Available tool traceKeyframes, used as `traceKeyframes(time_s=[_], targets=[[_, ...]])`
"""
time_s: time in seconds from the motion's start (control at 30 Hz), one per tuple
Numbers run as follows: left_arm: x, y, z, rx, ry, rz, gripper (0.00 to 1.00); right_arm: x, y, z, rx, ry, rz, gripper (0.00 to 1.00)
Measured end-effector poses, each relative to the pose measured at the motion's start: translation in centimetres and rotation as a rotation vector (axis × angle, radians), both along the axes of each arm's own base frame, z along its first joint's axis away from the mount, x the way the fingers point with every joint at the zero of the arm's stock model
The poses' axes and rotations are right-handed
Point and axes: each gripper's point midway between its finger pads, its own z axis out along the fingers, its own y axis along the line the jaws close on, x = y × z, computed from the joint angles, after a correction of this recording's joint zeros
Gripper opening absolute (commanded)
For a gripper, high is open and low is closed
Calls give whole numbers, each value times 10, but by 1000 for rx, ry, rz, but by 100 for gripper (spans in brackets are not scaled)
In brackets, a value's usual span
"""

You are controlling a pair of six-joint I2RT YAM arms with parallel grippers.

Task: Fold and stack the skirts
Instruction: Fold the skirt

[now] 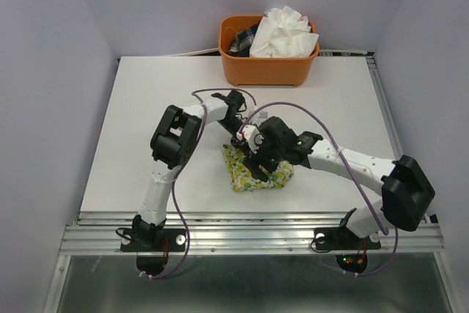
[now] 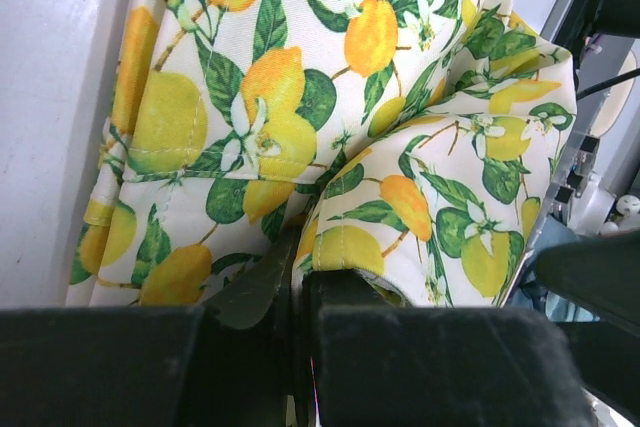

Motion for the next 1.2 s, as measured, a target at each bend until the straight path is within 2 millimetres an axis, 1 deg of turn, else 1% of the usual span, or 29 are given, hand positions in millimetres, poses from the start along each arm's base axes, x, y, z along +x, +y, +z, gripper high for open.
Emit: traceKeyframes(time_s=[0.03, 0.13, 0.17, 0.23, 0.27, 0.33, 0.37, 0.5, 0.67, 0.73, 0.8, 0.83, 0.87, 0.93, 0.97, 1.0, 1.2], targets=[[0, 0, 0, -1, 3, 0, 1, 3, -1, -3, -12, -16, -10, 76], [0, 0, 0, 0, 4, 0, 1, 15, -8, -14, -54, -72, -49, 68], [0, 0, 0, 0, 4, 0, 1, 19, -12, -18, -73, -94, -63, 61], [0, 0, 0, 0, 5, 0, 1, 25, -17, -21, -95, -129, -77, 54], [0, 0, 0, 0, 5, 0, 2, 29, -19, -23, -105, -150, -85, 45], [0, 0, 0, 0, 6, 1, 2, 34, -21, -24, -115, -181, -87, 35], [0, 1, 0, 0, 7, 1, 2, 36, -23, -24, -122, -197, -90, 23], [1, 1, 0, -5, 15, 5, 2, 41, -26, -25, -134, -224, -102, 1], [0, 1, 0, -6, 19, 5, 1, 46, -28, -12, -102, -240, -164, 1], [0, 1, 0, -6, 19, 5, 0, 52, -32, -5, -66, -227, -217, 1], [0, 1, 0, -6, 19, 5, 0, 63, -41, -2, -29, -202, -281, 1], [0, 1, 0, -6, 19, 5, 0, 74, -52, -1, -2, -175, -343, 1], [1, 1, 0, -6, 19, 5, 0, 81, -60, -2, 13, -152, -383, 1], [2, 0, 0, -16, 14, 6, 0, 92, -74, -10, 58, -69, -458, 1], [3, -1, 0, -20, 7, 5, 0, 98, -83, -18, 75, -14, -501, 1], [3, -2, 0, -21, 2, 3, 0, 100, -88, -25, 98, 40, -531, 1], [5, -4, 0, -38, -6, 3, 0, 110, -102, -59, 245, 323, -643, 1]])
